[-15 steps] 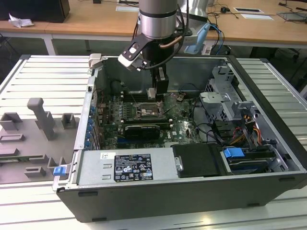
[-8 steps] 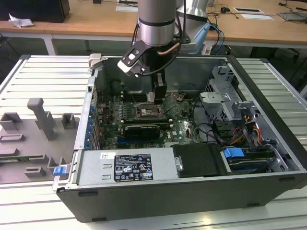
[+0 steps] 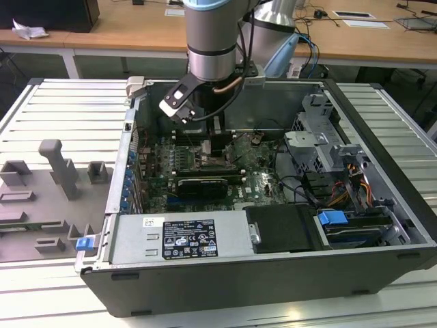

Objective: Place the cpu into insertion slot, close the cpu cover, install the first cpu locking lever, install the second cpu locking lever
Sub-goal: 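Place the cpu into insertion slot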

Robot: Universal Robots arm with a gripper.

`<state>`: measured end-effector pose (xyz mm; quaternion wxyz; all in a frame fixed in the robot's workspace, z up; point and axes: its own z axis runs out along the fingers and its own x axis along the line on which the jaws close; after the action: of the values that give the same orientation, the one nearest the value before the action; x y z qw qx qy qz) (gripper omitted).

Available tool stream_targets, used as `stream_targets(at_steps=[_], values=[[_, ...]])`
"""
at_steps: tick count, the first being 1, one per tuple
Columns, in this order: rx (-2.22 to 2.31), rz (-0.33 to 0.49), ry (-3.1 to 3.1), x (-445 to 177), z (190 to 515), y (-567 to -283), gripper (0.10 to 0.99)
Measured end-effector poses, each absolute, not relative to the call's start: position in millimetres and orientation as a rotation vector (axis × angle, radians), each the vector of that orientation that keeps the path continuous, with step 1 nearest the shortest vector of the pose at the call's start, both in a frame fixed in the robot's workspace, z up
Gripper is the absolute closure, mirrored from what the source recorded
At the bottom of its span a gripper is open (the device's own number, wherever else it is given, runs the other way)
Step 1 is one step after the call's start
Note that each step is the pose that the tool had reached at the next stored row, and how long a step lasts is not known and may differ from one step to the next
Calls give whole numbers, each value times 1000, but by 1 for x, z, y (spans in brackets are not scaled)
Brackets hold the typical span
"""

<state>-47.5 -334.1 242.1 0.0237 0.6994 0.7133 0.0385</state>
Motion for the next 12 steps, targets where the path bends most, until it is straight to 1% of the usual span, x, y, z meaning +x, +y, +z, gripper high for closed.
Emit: stream_targets(at_steps=[3,12], values=[[2165,119,2208,-48,233,-326,553],[2197,118,2174,-48,216,-324,553]])
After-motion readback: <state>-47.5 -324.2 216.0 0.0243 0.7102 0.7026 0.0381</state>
